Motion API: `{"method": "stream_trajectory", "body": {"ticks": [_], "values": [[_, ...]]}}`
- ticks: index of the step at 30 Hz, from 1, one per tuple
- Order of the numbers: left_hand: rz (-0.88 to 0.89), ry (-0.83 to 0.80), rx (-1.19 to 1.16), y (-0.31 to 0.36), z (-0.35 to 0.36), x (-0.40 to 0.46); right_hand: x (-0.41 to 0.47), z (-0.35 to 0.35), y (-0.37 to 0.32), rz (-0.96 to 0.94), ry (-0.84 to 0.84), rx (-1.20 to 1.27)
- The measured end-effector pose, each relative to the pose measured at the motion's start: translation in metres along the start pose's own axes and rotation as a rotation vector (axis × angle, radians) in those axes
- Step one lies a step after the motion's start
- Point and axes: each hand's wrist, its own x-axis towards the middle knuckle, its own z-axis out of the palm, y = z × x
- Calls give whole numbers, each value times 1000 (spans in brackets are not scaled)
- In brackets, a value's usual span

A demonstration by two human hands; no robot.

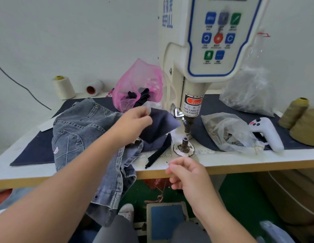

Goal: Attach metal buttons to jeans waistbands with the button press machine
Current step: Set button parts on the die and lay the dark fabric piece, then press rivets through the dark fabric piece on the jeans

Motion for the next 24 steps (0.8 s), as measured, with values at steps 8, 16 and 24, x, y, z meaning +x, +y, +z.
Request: {"method": "stream_trajectory", "body": {"ticks": [8, 16, 24], "values": [[-32, -481, -21, 26, -13, -19, 11, 19, -24, 29, -205, 431], [-6, -526, 393, 20, -11, -28, 10, 26, -24, 107, -203, 487], [57, -625, 1215, 4, -45, -25, 14, 20, -16, 191, -132, 556]]}}
